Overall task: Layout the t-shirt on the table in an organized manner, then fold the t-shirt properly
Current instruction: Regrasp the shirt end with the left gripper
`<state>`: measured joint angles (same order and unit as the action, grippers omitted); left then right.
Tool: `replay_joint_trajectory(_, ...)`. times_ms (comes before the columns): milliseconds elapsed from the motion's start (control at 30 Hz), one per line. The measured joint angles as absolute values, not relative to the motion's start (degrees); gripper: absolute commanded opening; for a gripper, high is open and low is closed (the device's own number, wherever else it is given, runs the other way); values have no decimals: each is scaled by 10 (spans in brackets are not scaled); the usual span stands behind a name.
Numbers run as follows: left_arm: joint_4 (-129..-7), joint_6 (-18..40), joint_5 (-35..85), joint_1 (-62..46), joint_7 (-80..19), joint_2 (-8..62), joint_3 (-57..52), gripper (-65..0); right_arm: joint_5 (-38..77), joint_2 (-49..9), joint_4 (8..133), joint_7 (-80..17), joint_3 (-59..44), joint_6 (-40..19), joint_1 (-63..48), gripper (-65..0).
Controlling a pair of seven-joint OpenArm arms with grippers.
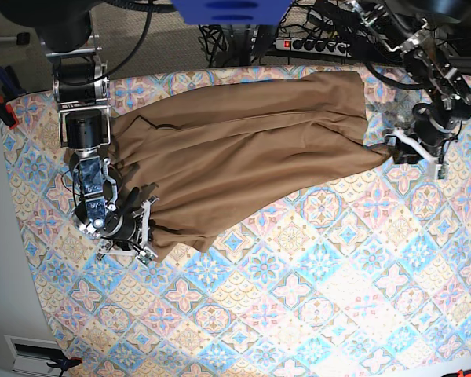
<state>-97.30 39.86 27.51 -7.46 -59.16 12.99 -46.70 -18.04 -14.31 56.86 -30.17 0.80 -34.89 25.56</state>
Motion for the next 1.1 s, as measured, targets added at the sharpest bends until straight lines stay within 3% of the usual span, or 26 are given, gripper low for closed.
replay_joint_trajectory(300,-954,397,218,-58,-588,141,-444,-448,-181,-143,569,-302,8,-349,254,-650)
replay_joint_trajectory(500,-953,403,187,-59,-586,137,-401,-287,-180,-143,569,-302,8,-349,254,-650)
replay_joint_trajectory(867,-927,399,177,-55,-587,139,-402,-287,-181,-143,569,-303,8,-349,254,-650)
replay_joint_trajectory(967,-912,399,175,-51,-588,140,-397,-311,-180,-143,569,-302,8,-349,254,-650)
replay_joint_trajectory(1100,-911,399,173,-51,-587,145,-328,-464,-181,-143,569,-302,8,-349,254,-650)
